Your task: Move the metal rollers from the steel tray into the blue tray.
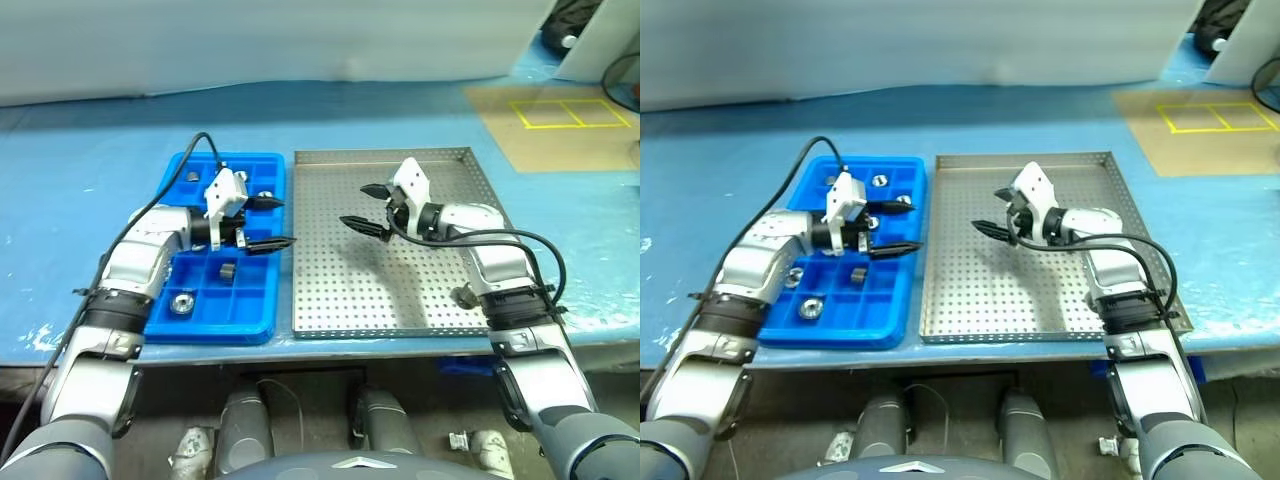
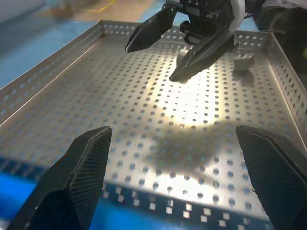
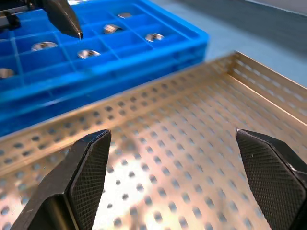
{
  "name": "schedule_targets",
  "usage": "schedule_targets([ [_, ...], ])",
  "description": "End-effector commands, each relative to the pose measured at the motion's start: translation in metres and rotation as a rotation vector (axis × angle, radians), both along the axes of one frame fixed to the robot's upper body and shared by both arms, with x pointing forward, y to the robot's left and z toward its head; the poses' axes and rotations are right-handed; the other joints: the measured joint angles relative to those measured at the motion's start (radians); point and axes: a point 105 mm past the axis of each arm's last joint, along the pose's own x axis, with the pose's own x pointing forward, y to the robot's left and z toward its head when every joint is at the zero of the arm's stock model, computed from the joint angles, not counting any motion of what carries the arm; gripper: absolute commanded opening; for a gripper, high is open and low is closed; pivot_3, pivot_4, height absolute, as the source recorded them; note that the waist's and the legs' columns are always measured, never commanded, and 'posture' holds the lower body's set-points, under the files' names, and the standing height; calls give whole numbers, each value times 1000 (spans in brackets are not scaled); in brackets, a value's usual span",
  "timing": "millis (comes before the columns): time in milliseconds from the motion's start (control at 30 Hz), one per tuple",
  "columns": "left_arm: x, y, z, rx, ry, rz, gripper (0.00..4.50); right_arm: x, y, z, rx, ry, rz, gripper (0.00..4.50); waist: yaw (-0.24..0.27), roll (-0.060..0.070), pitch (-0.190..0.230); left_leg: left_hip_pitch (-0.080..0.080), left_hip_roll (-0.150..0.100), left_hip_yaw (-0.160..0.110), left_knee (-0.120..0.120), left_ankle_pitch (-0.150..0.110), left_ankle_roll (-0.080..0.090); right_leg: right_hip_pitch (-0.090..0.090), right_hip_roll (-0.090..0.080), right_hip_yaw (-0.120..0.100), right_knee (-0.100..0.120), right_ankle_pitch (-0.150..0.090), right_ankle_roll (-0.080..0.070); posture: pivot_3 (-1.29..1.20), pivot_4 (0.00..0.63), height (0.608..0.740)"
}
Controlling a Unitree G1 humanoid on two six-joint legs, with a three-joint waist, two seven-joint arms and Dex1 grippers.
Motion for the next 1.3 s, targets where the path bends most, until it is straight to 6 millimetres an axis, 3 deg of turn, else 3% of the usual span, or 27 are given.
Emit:
schedule_targets([
  [33,3,-23,-1,19,-22,-115,4389,-10,-15,21,28,-68,-90,4299,-16,0,0,0,0,1,1,-2,3,0,0,1,0,0,0,-493,150,740],
  [300,5,-51,-3,-1,-18,-222,4389,-13,-37,5,37,-30,-242,4299,-67,0,0,3,-1,2,3,-4,6,3,0,3,-2,1,1,-571,150,740],
  [567,2,-45,-9,1,-7,-217,4389,11,-74,-22,-6,7,-407,4299,-77,0,0,2,-2,3,8,-6,10,6,-1,3,-3,1,1,-527,150,740],
  [1033,-1,-32,-12,8,-7,-165,4389,25,-84,-51,-30,59,-442,4299,-75,0,0,0,-2,3,15,-9,15,7,-1,2,-3,1,1,-466,150,740],
  [1300,-1,-30,-12,14,-8,-158,4389,23,-84,-55,-31,68,-427,1763,-75,0,0,0,-2,3,15,-9,15,7,-1,2,-3,1,1,-469,150,740],
])
